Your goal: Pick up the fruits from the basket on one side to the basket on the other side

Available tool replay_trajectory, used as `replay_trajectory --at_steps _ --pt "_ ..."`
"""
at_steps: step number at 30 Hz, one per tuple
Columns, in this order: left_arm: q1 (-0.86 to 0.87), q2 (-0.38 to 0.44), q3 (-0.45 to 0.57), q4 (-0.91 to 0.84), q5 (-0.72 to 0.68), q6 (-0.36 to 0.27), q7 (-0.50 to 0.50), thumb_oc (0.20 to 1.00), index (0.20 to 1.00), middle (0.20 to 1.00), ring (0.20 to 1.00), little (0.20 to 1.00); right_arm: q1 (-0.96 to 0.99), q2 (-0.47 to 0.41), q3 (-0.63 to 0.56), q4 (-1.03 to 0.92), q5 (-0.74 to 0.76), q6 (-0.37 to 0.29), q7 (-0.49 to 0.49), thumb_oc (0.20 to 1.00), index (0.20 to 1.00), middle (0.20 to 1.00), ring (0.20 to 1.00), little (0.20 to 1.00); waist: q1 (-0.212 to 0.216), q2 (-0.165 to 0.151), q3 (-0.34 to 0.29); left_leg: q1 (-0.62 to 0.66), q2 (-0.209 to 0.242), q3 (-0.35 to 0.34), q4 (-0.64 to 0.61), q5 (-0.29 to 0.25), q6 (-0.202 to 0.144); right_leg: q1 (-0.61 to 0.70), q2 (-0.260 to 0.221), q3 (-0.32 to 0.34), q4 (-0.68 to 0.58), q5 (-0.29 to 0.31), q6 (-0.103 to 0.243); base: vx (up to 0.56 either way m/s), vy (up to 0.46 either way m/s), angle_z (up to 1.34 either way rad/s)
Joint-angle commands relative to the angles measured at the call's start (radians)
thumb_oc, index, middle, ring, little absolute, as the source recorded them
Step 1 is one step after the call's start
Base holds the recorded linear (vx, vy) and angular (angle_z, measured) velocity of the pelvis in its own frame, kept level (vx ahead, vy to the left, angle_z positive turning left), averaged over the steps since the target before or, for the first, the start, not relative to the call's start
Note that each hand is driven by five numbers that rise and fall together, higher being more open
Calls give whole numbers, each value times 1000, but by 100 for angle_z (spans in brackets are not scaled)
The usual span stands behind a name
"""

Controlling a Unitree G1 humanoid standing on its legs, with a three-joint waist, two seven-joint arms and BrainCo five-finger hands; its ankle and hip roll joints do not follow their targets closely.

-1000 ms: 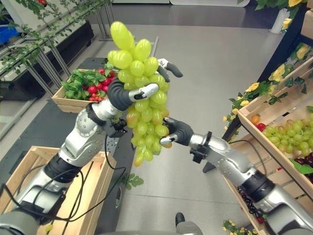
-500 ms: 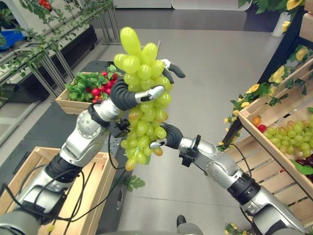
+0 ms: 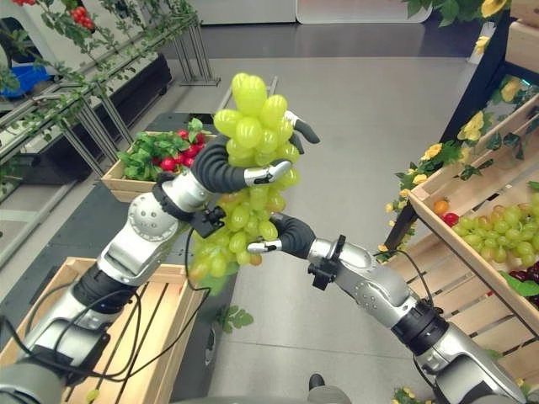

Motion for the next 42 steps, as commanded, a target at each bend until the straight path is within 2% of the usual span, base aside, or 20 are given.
replay_trajectory --at_steps 1,24,33,34,35,42 --pt "-74 1 49 37 -16 -70 43 200 200 200 200 200 -9 40 -14 -32 7 -64 3 200 200 200 200 200 11 -51 -24 -21 -27 -48 16 11 8 38 -61 -65 51 -40 99 0 0 0" --pt "-64 -5 52 46 -17 -69 48 200 200 200 200 200 2 41 -27 -24 -2 -72 -9 200 200 200 200 200 5 -49 -25 -18 -23 -47 16 13 5 40 -55 -64 48 -40 97 0 0 0" --pt "-68 -9 54 74 -43 -70 59 200 200 200 200 200 21 60 -48 1 25 -101 -37 200 200 200 200 200 5 -50 -24 -22 -22 -51 19 19 2 41 -55 -68 50 -41 95 0 0 0" --pt "-66 -9 56 80 -58 -68 55 953 953 953 953 953 40 66 -64 2 37 -108 -42 200 200 200 200 200 1 -47 -24 -23 -23 -53 19 19 1 41 -55 -66 50 -41 95 0 0 0" --pt "-66 -9 55 80 -58 -68 55 1000 1000 1000 1000 1000 40 66 -64 2 37 -108 -42 200 200 200 200 200 1 -47 -24 -23 -23 -53 19 19 1 40 -55 -66 49 -41 95 0 0 0" --pt "-62 -2 78 115 -118 -70 55 1000 1000 1000 1000 1000 116 81 -124 8 66 -127 -51 200 200 200 200 200 -17 -26 -25 -29 -24 -59 25 23 -4 35 -56 -62 52 -45 91 -12 -15 1"
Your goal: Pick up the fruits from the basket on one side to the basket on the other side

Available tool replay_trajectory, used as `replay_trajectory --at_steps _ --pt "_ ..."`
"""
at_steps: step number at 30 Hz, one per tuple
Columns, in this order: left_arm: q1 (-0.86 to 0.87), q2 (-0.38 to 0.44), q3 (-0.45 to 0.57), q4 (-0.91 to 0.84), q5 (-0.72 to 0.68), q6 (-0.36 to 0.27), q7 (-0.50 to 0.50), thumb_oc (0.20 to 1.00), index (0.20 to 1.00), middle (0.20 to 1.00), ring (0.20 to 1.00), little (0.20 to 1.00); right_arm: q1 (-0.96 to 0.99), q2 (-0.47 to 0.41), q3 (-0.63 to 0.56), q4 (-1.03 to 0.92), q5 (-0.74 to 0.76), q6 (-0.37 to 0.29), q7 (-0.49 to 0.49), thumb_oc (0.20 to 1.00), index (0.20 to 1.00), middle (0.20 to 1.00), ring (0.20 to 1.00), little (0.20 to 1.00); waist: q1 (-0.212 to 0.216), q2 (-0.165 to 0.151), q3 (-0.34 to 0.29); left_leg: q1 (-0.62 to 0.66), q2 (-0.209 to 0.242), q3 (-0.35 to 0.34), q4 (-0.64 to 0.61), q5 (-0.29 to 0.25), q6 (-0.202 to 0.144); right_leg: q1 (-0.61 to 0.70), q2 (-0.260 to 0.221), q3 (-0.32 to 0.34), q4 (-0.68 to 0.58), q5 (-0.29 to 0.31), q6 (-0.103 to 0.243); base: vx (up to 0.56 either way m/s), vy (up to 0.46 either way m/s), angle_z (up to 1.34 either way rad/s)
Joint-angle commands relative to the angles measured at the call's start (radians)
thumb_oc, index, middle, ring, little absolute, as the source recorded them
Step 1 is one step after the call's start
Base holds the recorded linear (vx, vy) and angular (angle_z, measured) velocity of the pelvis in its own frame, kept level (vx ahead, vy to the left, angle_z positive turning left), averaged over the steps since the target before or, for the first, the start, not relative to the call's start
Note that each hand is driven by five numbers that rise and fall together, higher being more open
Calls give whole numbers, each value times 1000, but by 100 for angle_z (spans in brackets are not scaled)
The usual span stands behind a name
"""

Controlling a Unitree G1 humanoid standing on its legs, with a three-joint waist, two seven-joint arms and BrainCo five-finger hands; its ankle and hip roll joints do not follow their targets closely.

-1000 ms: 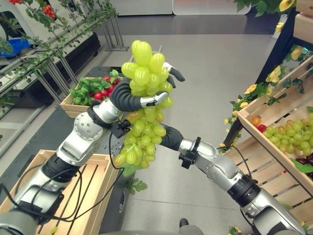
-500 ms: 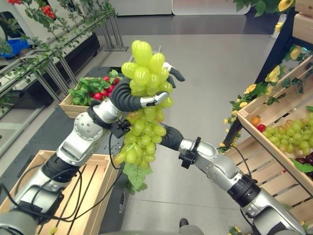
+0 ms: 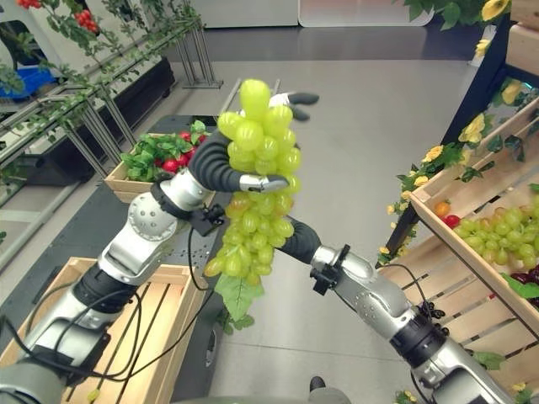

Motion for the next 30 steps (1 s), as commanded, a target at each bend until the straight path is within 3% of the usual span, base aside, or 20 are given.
replay_trajectory --at_steps 1,14,18,20,21,22,24,25,28,30 --pt "-50 -7 83 93 -82 -54 43 1000 1000 1000 1000 1000 -16 43 -78 -29 73 -88 5 200 200 200 200 200 -18 -28 -12 -35 -26 -57 31 24 -8 30 -48 -59 54 -46 85 -36 -36 3" --pt "122 -16 253 98 -148 -76 74 1000 1000 1000 1000 1000 47 63 -164 -29 77 -109 8 200 200 200 200 200 -32 9 1 -68 6 -82 109 29 -42 41 -28 -64 61 -72 52 -12 -62 5" --pt "252 -40 356 90 -211 -82 62 1000 1000 1000 1000 1000 77 64 -213 -28 77 -118 3 200 200 200 200 200 -31 6 22 -96 31 -115 221 15 -67 69 -20 -64 52 -91 35 16 -120 4" --pt "360 -79 412 90 -242 -76 53 1000 1000 1000 1000 1000 105 63 -250 -38 74 -122 6 200 200 200 200 200 -18 -13 38 -144 29 -161 341 64 -78 91 -18 -53 45 -82 15 -5 -151 3" --pt "362 -80 413 89 -242 -76 53 1000 1000 1000 1000 1000 106 63 -249 -39 74 -122 6 200 200 200 200 200 -20 -13 39 -146 30 -164 346 61 -78 93 -17 -55 44 -82 15 -35 -89 -6" --pt "426 -94 439 80 -247 -65 43 1000 1000 1000 1000 1000 116 59 -276 -47 65 -126 12 200 200 200 200 200 -7 -26 47 -174 7 -207 402 83 -82 99 -17 -38 38 -82 7 -5 -52 -13" --pt "484 -105 472 67 -239 -60 42 1000 1000 1000 1000 1000 113 59 -298 -54 46 -134 7 200 200 200 200 200 10 -35 48 -208 -37 -270 406 73 -69 95 -16 -17 36 -84 5 0 -39 -17" --pt "485 -105 472 66 -238 -60 42 1000 1000 1000 1000 1000 114 59 -297 -55 46 -134 6 200 200 200 200 200 10 -35 48 -208 -37 -269 408 71 -68 95 -17 -17 36 -84 6 20 -34 -34" --pt "582 -134 571 30 -234 -83 64 1000 1000 1000 1000 1000 94 61 -323 -63 6 -157 1 200 200 200 200 200 54 -71 42 -235 -152 -383 346 -49 -7 78 -3 75 35 -68 14 84 -63 -72" --pt "591 -152 583 26 -244 -94 72 1000 1000 1000 1000 1000 91 61 -329 -65 -6 -162 -3 200 200 200 200 200 62 -76 41 -232 -170 -408 329 -57 3 75 3 100 35 -64 16 55 -25 -87"
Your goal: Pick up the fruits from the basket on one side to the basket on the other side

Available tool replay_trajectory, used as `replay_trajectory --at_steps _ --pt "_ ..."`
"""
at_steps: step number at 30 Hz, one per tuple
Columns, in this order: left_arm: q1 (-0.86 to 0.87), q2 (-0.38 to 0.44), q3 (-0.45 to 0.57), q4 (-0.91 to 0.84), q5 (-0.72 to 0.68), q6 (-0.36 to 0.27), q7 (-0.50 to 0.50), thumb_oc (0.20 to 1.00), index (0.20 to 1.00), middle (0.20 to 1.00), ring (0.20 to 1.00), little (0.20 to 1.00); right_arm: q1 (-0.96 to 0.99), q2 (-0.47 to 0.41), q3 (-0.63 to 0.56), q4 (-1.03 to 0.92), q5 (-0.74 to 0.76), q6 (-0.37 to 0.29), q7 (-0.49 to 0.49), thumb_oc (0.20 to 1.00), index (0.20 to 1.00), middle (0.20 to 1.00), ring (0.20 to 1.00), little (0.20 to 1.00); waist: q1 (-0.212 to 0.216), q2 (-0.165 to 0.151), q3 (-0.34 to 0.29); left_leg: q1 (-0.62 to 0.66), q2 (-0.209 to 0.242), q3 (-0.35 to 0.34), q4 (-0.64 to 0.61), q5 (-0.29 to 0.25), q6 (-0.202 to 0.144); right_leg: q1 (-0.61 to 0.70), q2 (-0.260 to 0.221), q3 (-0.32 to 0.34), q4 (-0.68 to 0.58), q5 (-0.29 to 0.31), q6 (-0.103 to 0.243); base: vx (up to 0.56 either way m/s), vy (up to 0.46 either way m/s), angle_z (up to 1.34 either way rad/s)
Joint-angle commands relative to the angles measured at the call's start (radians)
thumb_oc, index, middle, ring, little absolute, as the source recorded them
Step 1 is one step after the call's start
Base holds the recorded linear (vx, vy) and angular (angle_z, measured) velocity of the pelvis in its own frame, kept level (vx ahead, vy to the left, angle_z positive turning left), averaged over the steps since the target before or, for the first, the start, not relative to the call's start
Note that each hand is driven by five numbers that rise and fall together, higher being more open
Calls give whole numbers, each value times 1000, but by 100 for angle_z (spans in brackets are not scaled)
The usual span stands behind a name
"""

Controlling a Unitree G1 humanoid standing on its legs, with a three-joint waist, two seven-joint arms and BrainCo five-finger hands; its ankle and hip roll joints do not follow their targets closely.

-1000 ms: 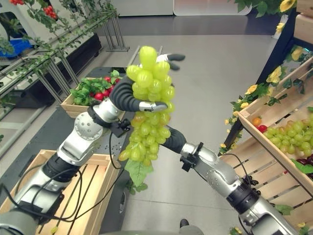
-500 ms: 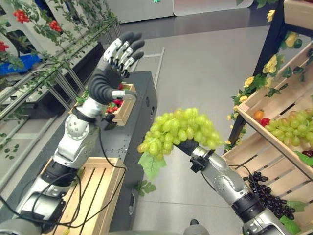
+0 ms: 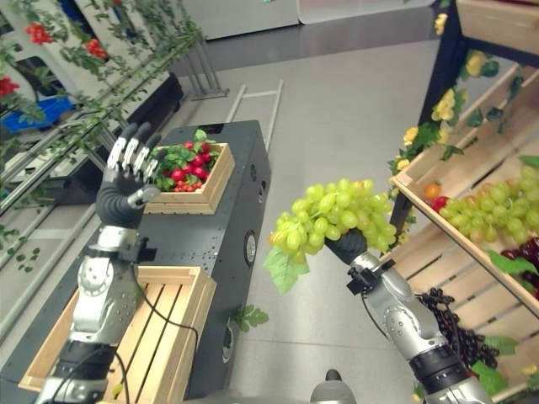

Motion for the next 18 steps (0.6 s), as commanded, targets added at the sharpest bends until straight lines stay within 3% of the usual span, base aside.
replay_trajectory --at_steps 1,2,3,4,6,12,18 --pt "27 -13 88 -19 -53 -63 24 1000 1000 1000 1000 1000 -61 26 -34 -83 -29 -83 13 200 200 200 200 200 25 -59 -42 -107 3 -36 95 -43 10 156 86 -31 -51 -44 39 70 -2 -62" --pt "34 -40 86 -17 -65 -79 32 1000 1000 1000 1000 1000 -82 30 -39 -74 -46 -102 -3 200 200 200 200 200 35 -70 -44 -106 -44 -73 88 -61 33 155 99 13 -50 -40 46 72 2 -90" --pt "34 -41 85 -17 -65 -79 32 1000 1000 1000 1000 1000 -83 30 -38 -74 -46 -102 -3 200 200 200 200 200 39 -69 -41 -104 -44 -68 91 -65 35 158 99 18 -51 -41 47 47 19 -121" --pt "46 -43 94 -22 -67 -81 29 1000 1000 1000 1000 1000 -99 31 -38 -84 -73 -107 -10 200 200 200 200 200 41 -80 -36 -106 -72 -73 96 -78 52 143 110 62 -40 -35 55 -8 54 -151" --pt "63 -38 101 -32 -62 -81 18 1000 1000 1000 1000 1000 -109 29 -40 -101 -85 -110 -5 200 200 200 200 200 51 -79 -36 -89 -64 -54 75 -82 61 135 119 94 -38 -31 56 -16 91 -148" --pt "75 -21 108 -11 -40 -88 29 1000 1000 1000 1000 1000 -111 26 -73 -146 -148 -135 -34 200 200 200 200 200 42 -93 -48 -45 -2 105 -63 -51 89 71 126 183 -18 -14 98 -23 126 -83" --pt "49 25 99 -2 -6 -91 56 1000 1000 1000 1000 1000 -151 32 -69 -159 -212 -160 -71 200 200 200 200 200 42 -131 -34 -33 13 169 -113 -35 106 -23 154 197 99 -26 132 -50 87 -75"
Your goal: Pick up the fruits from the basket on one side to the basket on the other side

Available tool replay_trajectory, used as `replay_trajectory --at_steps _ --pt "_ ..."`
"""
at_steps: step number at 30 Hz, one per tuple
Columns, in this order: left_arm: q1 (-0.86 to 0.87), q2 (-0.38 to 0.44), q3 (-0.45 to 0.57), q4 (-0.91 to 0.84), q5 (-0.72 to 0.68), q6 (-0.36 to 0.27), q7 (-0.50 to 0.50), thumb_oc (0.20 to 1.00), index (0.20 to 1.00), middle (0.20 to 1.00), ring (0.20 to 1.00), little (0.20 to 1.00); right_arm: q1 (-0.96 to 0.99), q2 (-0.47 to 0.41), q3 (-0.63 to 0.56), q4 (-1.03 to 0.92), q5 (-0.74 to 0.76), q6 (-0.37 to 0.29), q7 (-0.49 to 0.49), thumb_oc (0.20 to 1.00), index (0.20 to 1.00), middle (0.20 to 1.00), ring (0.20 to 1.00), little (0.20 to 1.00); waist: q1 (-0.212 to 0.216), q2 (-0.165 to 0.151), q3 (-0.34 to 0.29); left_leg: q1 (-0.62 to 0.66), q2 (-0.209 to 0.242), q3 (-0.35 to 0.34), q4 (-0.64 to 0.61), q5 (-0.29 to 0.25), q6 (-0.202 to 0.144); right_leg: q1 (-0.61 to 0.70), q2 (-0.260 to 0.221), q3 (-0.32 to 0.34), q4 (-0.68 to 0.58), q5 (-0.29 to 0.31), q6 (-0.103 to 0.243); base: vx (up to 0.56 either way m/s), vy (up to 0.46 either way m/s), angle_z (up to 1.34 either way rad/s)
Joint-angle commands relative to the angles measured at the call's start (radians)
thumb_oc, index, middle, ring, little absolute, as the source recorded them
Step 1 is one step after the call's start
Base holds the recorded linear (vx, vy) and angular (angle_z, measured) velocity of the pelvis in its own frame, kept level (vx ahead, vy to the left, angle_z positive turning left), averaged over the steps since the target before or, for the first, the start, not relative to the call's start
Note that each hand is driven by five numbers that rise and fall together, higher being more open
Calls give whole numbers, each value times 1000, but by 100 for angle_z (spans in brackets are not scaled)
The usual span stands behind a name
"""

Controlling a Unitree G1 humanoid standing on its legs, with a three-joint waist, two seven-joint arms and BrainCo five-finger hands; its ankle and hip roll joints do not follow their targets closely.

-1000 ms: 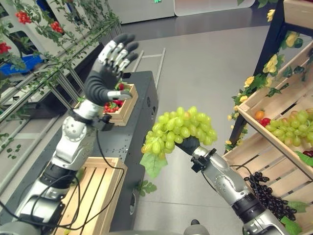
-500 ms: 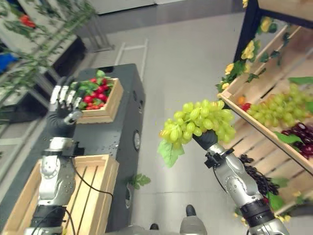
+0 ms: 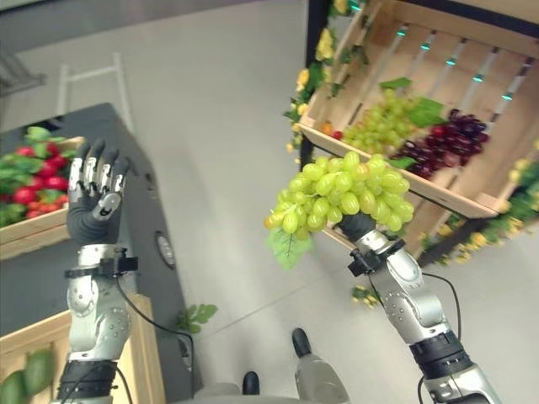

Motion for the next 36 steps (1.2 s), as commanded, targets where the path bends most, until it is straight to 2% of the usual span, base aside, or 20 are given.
replay_trajectory --at_steps 1,2,3,4,5,6,7,10,12,13,16,21,36 --pt "2 108 15 -9 67 -52 29 1000 1000 1000 1000 1000 -106 41 -24 -85 -24 -104 -20 200 200 200 200 200 8 -66 -44 -67 -25 -61 16 38 -10 129 -17 -40 -79 53 48 -100 -5 -33" --pt "-3 114 16 -10 74 -51 41 1000 1000 1000 1000 1000 -124 49 -17 -81 -31 -106 -30 200 200 200 200 200 17 -70 -32 -68 -17 -51 17 38 -12 102 -34 -104 -48 52 60 -127 -38 -43" --pt "-1 125 23 -27 89 -51 63 1000 1000 1000 1000 1000 -159 69 -5 -73 -34 -113 -43 200 200 200 200 200 59 -63 -22 -69 7 -27 29 31 -20 86 -115 -295 -13 27 61 -151 -26 -57" --pt "9 126 29 -34 82 -48 67 1000 1000 1000 1000 1000 -166 61 -5 -68 -36 -111 -53 200 200 200 200 200 59 -51 -27 -70 28 -19 22 38 -24 91 -166 -378 38 22 48 -106 -20 -84" --pt "10 126 30 -34 81 -48 66 1000 1000 1000 1000 1000 -166 61 -3 -67 -36 -112 -53 200 200 200 200 200 54 -52 -26 -70 27 -23 22 38 -24 91 -168 -381 42 18 48 -56 37 -50" --pt "10 124 34 -29 77 -42 57 1000 1000 1000 1000 1000 -156 53 -18 -72 -53 -106 -47 200 200 200 200 200 43 -53 -34 -64 30 -31 18 41 -24 99 -156 -330 78 16 48 31 11 -23" --pt "9 124 35 -18 82 -35 53 1000 1000 1000 1000 1000 -144 49 -32 -81 -57 -105 -44 200 200 200 200 200 41 -60 -45 -61 26 -35 18 36 -24 119 -160 -309 60 4 45 49 3 5" --pt "29 123 49 -12 101 -26 60 1000 1000 1000 1000 1000 -134 40 -60 -90 -55 -115 -53 200 200 200 200 200 47 -77 -66 -48 14 -26 8 25 -28 156 -175 -328 -35 8 36 47 -29 4" --pt "42 123 64 -21 99 -24 59 1000 1000 1000 1000 1000 -139 26 -72 -93 -48 -120 -58 200 200 200 200 200 51 -89 -78 -57 13 -5 9 37 -31 175 -181 -340 -100 22 30 41 -56 -21" --pt "46 122 68 -30 94 -23 57 1000 1000 1000 1000 1000 -140 16 -79 -89 -47 -122 -61 200 200 200 200 200 51 -93 -88 -52 14 -1 1 28 -33 191 -180 -334 -121 7 30 -6 -64 -21" --pt "57 116 69 -31 87 -12 51 1000 1000 1000 1000 1000 -151 -13 -93 -98 -44 -122 -68 200 200 200 200 200 48 -103 -102 -50 23 6 -18 50 -41 200 -164 -320 -150 12 18 41 -62 -19" --pt "60 114 47 -41 69 2 28 1000 1000 1000 1000 1000 -171 -54 -107 -77 -32 -125 -86 200 200 200 200 200 38 -107 -109 -23 37 -3 -39 56 -54 231 -145 -334 -179 6 3 57 -58 -3" --pt "35 105 -18 -98 -59 5 -27 1000 1000 1000 1000 1000 -232 -63 -89 101 20 -135 -151 200 200 200 200 200 55 -97 -105 -10 55 -28 -56 70 -73 274 -122 -347 -222 -1 -12 14 -23 3"
